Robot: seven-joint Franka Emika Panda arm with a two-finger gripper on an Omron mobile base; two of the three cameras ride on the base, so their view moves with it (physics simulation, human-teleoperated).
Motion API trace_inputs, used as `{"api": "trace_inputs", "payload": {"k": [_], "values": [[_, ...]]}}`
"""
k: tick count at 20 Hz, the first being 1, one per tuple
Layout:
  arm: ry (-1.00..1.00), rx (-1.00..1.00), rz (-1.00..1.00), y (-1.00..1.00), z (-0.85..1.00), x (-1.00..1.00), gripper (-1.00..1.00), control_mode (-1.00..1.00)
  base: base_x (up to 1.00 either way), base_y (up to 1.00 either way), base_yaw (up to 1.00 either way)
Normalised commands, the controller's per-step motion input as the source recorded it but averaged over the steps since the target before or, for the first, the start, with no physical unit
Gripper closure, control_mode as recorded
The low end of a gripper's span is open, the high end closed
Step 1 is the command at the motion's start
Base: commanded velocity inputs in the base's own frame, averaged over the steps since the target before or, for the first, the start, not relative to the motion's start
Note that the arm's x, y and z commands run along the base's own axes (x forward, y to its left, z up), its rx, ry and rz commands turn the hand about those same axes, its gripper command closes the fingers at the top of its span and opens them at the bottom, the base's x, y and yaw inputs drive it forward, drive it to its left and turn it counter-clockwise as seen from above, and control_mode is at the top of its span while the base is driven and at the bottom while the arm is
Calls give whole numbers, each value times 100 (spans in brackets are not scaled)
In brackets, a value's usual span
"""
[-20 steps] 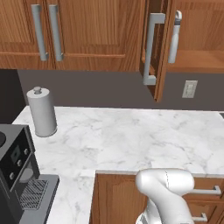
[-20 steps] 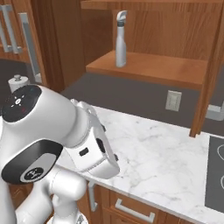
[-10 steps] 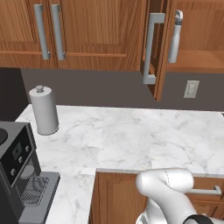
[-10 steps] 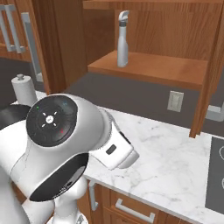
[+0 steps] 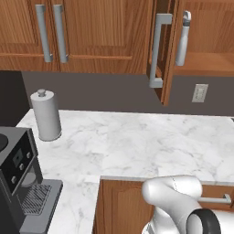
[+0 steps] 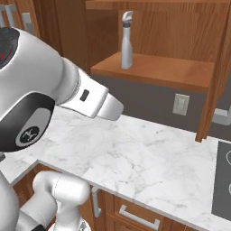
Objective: Move the cutting board and knife to the sink. Then move spray from the cabinet to the counter.
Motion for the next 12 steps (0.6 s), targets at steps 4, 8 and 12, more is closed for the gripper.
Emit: {"api": "trace_inputs", "payload": {"k": [4,8,12], "values": [[-2,-23,7,28,7,14,-100,-100,0,0,0],[-21,0,0,0,0,16,-100,-100,0,0,0],[-32,0,0,0,3,25,-100,-100,0,0,0]]}}
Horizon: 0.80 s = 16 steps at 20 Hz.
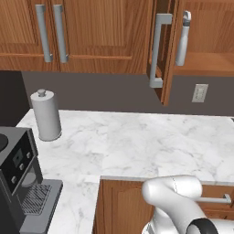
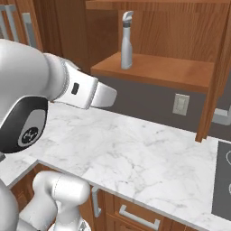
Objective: Move the cutting board and knife to the sink. Then move spray from the cabinet to the counter.
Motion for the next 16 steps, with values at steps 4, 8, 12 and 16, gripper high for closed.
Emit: {"api": "trace_inputs", "payload": {"k": [4,8,12,16], "values": [[-13,0,11,0,24,1,-100,-100,0,0,0],[4,-1,15,2,36,6,-100,-100,0,0,0],[14,-8,17,16,47,14,-100,-100,0,0,0],[18,-9,10,9,42,20,-100,-100,0,0,0]]}}
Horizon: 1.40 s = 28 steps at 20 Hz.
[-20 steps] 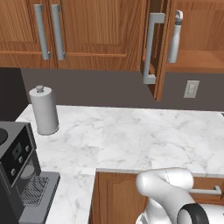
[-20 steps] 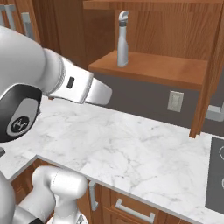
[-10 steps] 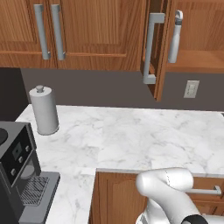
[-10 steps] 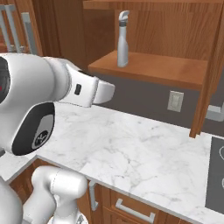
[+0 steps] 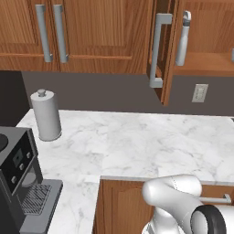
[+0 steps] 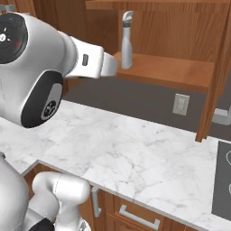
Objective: Move the cutting board and knife to the sink. Then move spray from the cabinet to the counter.
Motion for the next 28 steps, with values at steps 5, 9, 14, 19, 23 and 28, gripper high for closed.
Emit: {"api": "trace_inputs", "payload": {"k": [5,9,14,19,23,28], "values": [[3,-2,4,0,1,0,-100,-100,0,0,0],[0,0,0,0,-4,7,-100,-100,0,0,0],[0,0,0,18,-13,56,-100,-100,0,0,0],[-1,0,0,30,-5,68,-100,-100,0,0,0],[-6,0,0,18,-2,65,-100,-100,0,0,0],[-10,0,1,0,-3,39,-100,-100,0,0,0]]}}
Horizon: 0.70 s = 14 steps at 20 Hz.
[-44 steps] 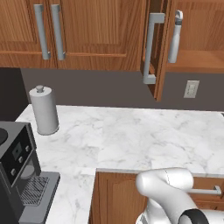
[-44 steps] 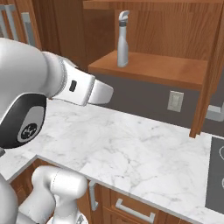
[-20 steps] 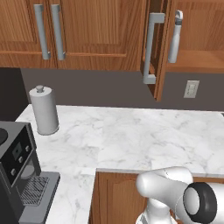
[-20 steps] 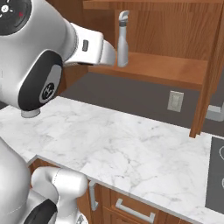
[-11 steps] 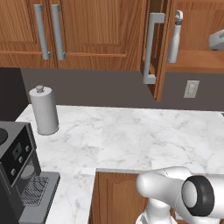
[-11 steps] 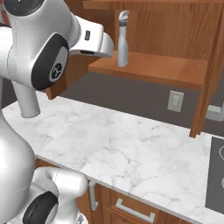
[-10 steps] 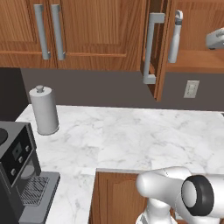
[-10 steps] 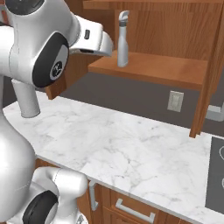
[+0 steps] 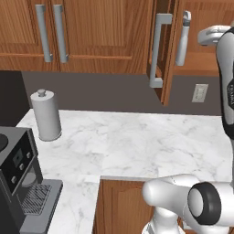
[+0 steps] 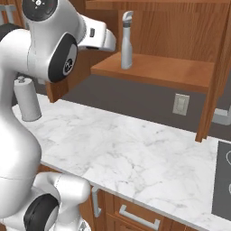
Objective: Move the cutting board and knife to the sink. Then move spray from the cabinet to the counter.
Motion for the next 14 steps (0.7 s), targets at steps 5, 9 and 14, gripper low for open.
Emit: {"api": "trace_inputs", "payload": {"k": [5,9,14], "values": [[-8,0,4,-1,-1,36,-100,-100,0,0,0],[-3,0,3,0,0,32,-100,-100,0,0,0],[5,0,2,-11,4,10,-100,-100,0,0,0]]}}
